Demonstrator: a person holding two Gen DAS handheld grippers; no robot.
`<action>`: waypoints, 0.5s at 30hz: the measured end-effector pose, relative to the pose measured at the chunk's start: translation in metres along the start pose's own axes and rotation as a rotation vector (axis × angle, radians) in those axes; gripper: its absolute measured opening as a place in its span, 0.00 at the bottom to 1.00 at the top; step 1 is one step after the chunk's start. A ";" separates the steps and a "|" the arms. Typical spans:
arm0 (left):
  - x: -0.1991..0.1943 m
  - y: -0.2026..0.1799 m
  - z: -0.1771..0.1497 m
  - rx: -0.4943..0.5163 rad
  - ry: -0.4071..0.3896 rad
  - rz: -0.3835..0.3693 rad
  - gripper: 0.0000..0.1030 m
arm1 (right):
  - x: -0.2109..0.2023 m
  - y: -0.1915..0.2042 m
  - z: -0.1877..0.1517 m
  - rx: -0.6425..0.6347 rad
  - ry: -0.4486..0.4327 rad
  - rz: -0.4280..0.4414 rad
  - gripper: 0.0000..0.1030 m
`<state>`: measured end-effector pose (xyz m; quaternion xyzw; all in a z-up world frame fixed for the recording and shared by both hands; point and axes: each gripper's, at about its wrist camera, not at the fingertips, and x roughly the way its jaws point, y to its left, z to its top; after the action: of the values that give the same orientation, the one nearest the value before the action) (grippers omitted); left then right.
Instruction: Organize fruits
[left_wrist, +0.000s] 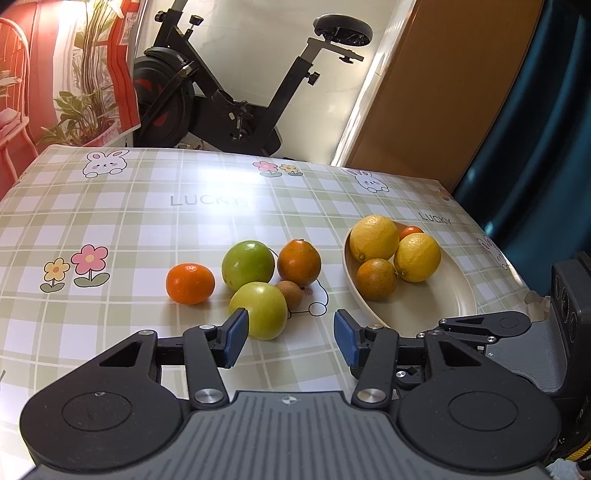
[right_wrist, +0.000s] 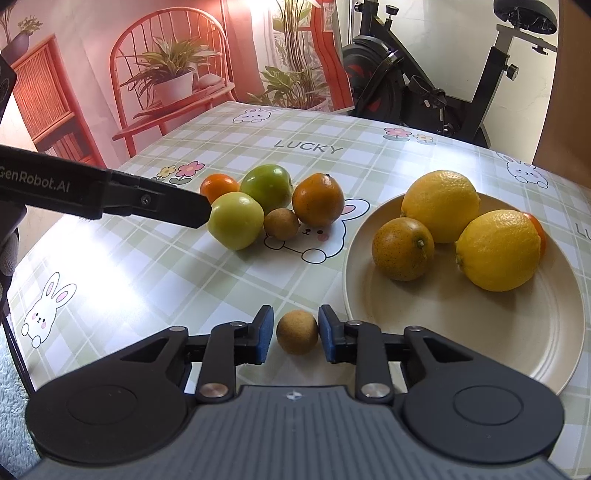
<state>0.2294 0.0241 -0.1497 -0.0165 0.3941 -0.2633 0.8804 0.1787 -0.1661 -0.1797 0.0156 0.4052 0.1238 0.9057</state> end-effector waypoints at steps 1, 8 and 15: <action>0.001 -0.001 0.000 0.007 -0.002 -0.001 0.50 | 0.000 0.001 -0.001 -0.002 0.001 0.002 0.27; 0.018 -0.011 0.004 0.046 -0.004 -0.016 0.39 | -0.003 -0.003 -0.007 0.020 -0.008 0.000 0.26; 0.050 -0.019 0.022 0.071 -0.007 -0.026 0.33 | -0.005 -0.006 -0.011 0.049 -0.026 0.010 0.26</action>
<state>0.2637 -0.0199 -0.1643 0.0085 0.3811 -0.2884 0.8783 0.1689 -0.1739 -0.1842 0.0415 0.3963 0.1180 0.9096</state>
